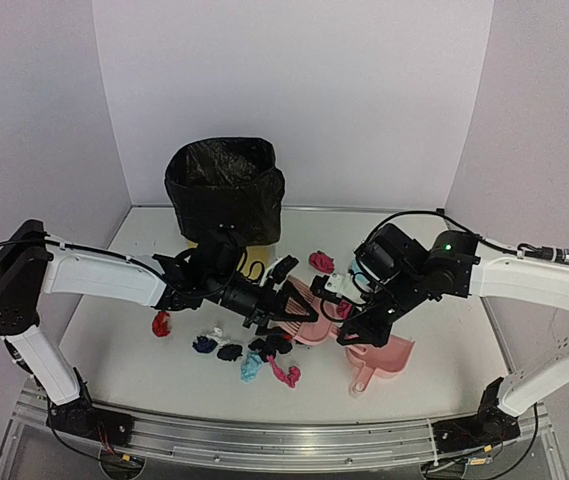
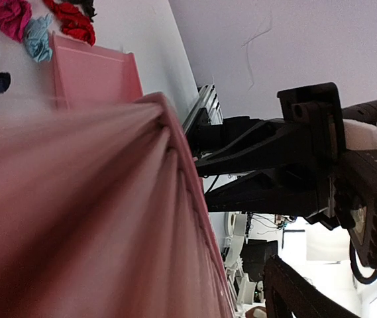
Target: Sweep away the paper scraps from the table
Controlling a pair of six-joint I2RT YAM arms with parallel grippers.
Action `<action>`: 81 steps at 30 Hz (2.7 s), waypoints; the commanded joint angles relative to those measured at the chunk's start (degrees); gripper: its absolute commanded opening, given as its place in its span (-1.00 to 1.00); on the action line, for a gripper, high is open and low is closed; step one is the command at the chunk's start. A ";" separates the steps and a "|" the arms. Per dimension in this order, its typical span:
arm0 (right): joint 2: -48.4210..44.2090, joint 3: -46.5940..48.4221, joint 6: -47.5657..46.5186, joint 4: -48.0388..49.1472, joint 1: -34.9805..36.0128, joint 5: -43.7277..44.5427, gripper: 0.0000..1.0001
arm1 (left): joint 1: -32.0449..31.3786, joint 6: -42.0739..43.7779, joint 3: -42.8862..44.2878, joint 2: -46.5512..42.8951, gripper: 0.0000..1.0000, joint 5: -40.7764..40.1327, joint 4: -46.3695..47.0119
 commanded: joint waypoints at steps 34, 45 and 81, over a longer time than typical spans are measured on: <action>-28.03 -22.04 46.48 45.21 0.32 4.35 0.83 | -0.29 -6.44 -21.21 -17.27 -1.00 -18.44 46.53; -16.63 -20.84 48.17 70.16 0.31 -4.64 0.61 | -0.31 -11.80 -21.51 -15.25 -1.00 -18.06 56.80; -17.93 -14.07 44.61 64.56 0.34 -5.34 -1.00 | -0.36 -16.78 -20.38 -11.35 -1.00 -14.70 60.13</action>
